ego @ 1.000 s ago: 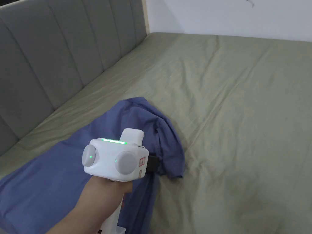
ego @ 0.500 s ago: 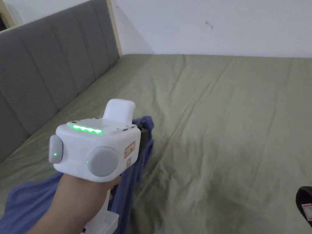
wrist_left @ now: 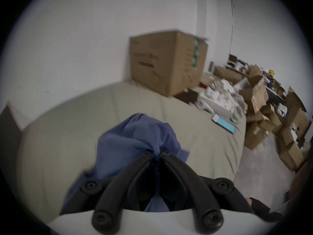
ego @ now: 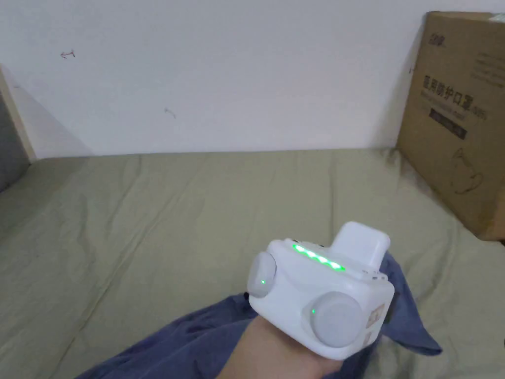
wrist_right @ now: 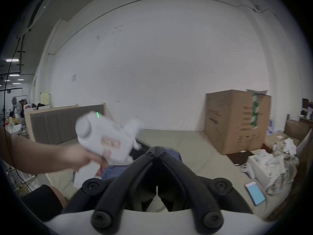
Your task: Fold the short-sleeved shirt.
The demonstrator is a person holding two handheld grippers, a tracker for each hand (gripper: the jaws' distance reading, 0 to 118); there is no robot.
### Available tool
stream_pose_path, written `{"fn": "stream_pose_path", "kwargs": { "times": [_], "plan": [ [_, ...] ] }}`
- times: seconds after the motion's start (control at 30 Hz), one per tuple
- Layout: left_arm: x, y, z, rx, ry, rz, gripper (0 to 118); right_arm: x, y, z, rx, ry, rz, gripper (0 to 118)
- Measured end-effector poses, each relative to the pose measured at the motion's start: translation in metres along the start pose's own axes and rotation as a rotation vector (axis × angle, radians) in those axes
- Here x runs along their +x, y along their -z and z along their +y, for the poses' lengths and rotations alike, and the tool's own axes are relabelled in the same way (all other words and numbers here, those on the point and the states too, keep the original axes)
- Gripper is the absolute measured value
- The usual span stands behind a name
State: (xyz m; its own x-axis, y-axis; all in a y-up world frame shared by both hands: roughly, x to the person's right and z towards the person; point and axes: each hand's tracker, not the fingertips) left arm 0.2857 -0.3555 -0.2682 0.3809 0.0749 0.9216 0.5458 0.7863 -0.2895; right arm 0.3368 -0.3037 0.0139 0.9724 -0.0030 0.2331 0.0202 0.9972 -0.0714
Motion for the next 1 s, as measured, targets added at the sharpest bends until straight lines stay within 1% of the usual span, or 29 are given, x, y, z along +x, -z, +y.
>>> {"fn": "stream_pose_path", "kwargs": {
  "times": [0.07, 0.17, 0.2, 0.23, 0.27, 0.3, 0.33, 0.37, 0.47, 0.53, 0.6, 0.63, 0.67, 0.7, 0.73, 0.77, 0.8, 0.87, 0.93, 1.0],
  "plan": [
    [0.025, 0.04, -0.021, -0.086, 0.034, -0.019, 3, 0.016, -0.015, -0.003, 0.003, 0.008, -0.037, 0],
    [0.045, 0.094, -0.061, -0.226, 0.009, -0.057, 4, 0.031, -0.027, -0.01, -0.015, 0.014, -0.074, 0],
    [0.048, 0.104, -0.072, -0.258, 0.005, -0.047, 11, 0.034, -0.029, -0.012, -0.022, 0.015, -0.079, 0],
    [0.048, 0.111, -0.084, -0.279, 0.015, 0.011, 28, 0.037, -0.031, -0.015, -0.028, 0.018, -0.085, 0],
    [0.046, 0.112, -0.092, -0.258, 0.022, 0.05, 64, 0.039, -0.032, -0.018, -0.033, 0.02, -0.088, 0],
    [0.042, 0.111, -0.096, -0.245, 0.014, 0.054, 90, 0.04, -0.033, -0.02, -0.037, 0.021, -0.089, 0],
    [0.035, 0.106, -0.098, -0.245, -0.016, 0.048, 105, 0.041, -0.032, -0.023, -0.04, 0.02, -0.093, 0],
    [0.026, 0.097, -0.099, -0.249, -0.069, 0.044, 103, 0.041, -0.03, -0.026, -0.044, 0.018, -0.094, 0],
    [0.003, 0.045, -0.102, -0.116, -0.134, 0.07, 103, 0.038, -0.02, -0.031, -0.065, 0.025, -0.085, 0],
    [-0.014, -0.005, -0.107, -0.03, -0.156, 0.143, 103, 0.033, -0.013, -0.034, -0.069, 0.027, -0.068, 0],
    [-0.028, -0.064, -0.123, 0.095, -0.215, 0.216, 103, 0.026, -0.006, -0.038, -0.072, 0.024, -0.049, 0],
    [-0.037, -0.097, -0.134, 0.144, -0.25, 0.247, 100, 0.021, -0.002, -0.039, -0.076, 0.024, -0.031, 0],
    [-0.043, -0.127, -0.144, 0.174, -0.274, 0.286, 81, 0.017, 0.002, -0.043, -0.078, 0.022, -0.017, 0],
    [-0.046, -0.152, -0.154, 0.199, -0.292, 0.326, 52, 0.013, 0.005, -0.045, -0.078, 0.019, -0.006, 0],
    [-0.049, -0.179, -0.168, 0.24, -0.307, 0.392, 18, 0.008, 0.009, -0.048, -0.082, 0.017, 0.008, 0],
    [-0.05, -0.2, -0.182, 0.268, -0.319, 0.474, 1, 0.003, 0.013, -0.051, -0.087, 0.015, 0.02, 0],
    [-0.051, -0.224, -0.2, 0.295, -0.34, 0.538, 0, -0.002, 0.017, -0.055, -0.099, 0.012, 0.037, 0],
    [-0.058, -0.258, -0.229, 0.285, -0.39, 0.548, 0, -0.012, 0.023, -0.061, -0.112, 0.006, 0.055, 0],
    [-0.065, -0.273, -0.252, 0.264, -0.433, 0.579, 0, -0.021, 0.028, -0.063, -0.127, 0.003, 0.076, 0],
    [-0.076, -0.285, -0.271, 0.29, -0.496, 0.56, 0, -0.03, 0.033, -0.067, -0.145, -0.011, 0.088, 0]
  ]
}}
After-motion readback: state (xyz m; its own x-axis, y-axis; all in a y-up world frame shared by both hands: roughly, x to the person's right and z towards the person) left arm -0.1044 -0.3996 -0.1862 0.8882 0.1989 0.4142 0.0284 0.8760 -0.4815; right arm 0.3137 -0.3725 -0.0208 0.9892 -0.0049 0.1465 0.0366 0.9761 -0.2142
